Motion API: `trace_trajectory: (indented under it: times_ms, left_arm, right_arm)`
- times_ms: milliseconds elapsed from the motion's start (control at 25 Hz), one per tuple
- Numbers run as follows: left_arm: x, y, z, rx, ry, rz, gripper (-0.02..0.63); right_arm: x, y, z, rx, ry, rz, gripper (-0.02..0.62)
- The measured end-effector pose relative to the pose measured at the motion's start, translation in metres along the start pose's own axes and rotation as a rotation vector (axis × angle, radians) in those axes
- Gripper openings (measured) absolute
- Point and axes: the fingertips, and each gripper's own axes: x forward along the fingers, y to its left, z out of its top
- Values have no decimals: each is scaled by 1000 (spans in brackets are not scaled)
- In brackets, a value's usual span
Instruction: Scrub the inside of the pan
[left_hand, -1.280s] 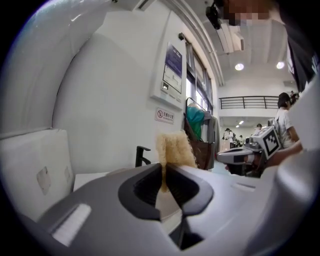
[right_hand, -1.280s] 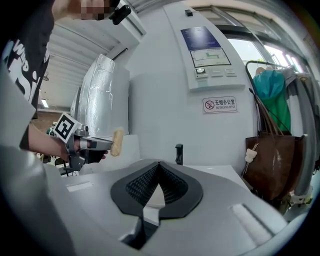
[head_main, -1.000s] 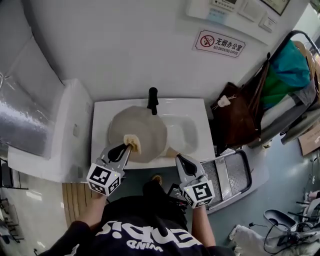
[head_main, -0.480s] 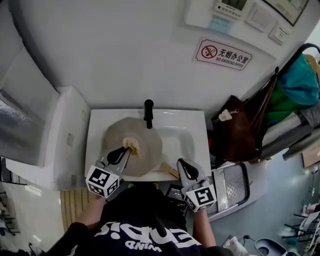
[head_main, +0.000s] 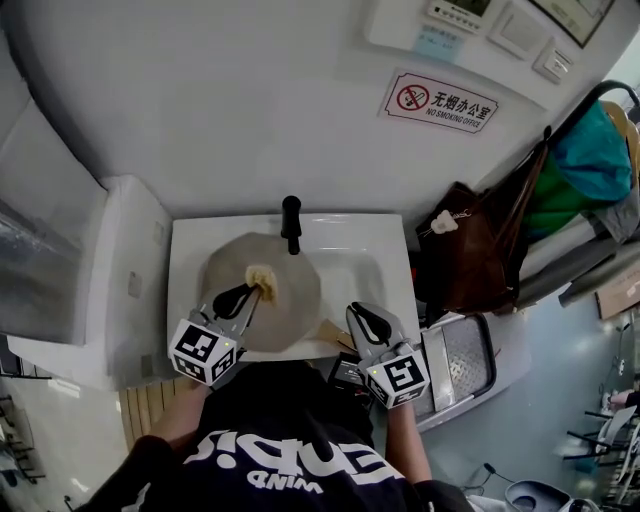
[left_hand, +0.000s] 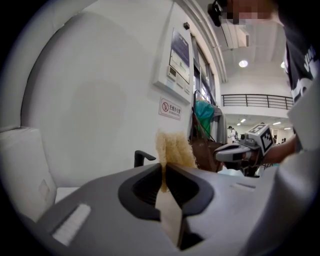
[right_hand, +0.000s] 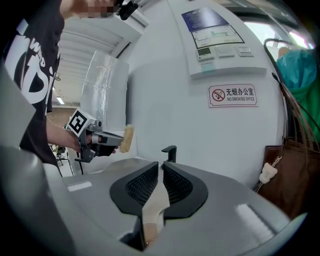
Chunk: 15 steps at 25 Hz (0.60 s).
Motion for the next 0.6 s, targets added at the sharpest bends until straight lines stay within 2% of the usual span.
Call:
trace_trajectory:
  times_ms: [120, 240, 480, 600]
  left_arm:
    - [4, 0, -2, -4, 1, -15, 25]
    - [8, 0, -5, -8, 6, -24, 25]
    - [14, 1, -11, -18, 24, -38, 25]
    - [18, 0, -15, -21, 36, -52, 25]
  right_arm:
    - [5, -1, -3, 6, 22, 3, 80]
    - [8, 2, -10, -4, 52, 30, 175]
    - [12, -1, -25, -13, 112, 52, 179]
    - [15, 1, -45, -44, 193, 100, 178]
